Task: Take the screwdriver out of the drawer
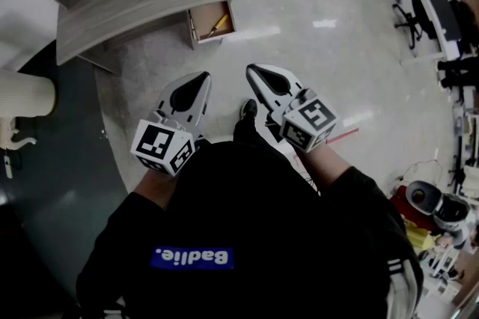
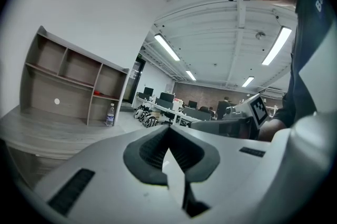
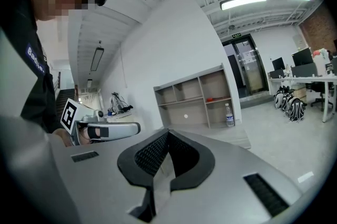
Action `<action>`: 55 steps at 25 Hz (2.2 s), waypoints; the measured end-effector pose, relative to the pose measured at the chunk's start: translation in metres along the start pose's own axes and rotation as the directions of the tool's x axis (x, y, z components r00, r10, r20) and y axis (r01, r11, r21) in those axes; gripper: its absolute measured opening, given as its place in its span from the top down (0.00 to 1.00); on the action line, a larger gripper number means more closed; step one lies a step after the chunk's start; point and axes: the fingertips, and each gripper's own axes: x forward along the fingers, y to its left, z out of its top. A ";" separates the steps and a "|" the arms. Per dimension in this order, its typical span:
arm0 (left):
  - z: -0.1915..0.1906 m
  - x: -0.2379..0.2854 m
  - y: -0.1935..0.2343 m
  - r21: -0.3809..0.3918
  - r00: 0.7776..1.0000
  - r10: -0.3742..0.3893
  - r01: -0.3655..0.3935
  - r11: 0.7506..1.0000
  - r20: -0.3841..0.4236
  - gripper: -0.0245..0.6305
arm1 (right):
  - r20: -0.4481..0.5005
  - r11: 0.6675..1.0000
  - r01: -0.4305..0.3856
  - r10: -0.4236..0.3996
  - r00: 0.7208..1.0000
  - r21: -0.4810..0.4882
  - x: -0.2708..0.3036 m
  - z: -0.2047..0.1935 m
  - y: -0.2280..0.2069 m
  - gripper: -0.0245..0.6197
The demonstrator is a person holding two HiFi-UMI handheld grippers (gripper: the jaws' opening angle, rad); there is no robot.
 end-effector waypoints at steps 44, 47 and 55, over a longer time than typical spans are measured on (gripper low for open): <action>-0.101 0.237 0.200 0.003 0.948 0.137 -0.142 0.990 -0.288 0.96 | -0.100 1.000 -0.015 0.018 0.995 0.026 0.160 0.005 -0.225 0.92; -0.117 0.249 0.211 -0.001 0.942 0.115 -0.122 0.993 -0.315 0.96 | -0.116 1.000 0.015 -0.014 0.993 0.013 0.168 0.000 -0.233 0.92; -0.165 0.276 0.235 0.018 0.913 0.087 -0.087 0.996 -0.398 0.96 | -0.154 0.996 0.084 -0.079 0.985 0.028 0.173 -0.019 -0.250 0.92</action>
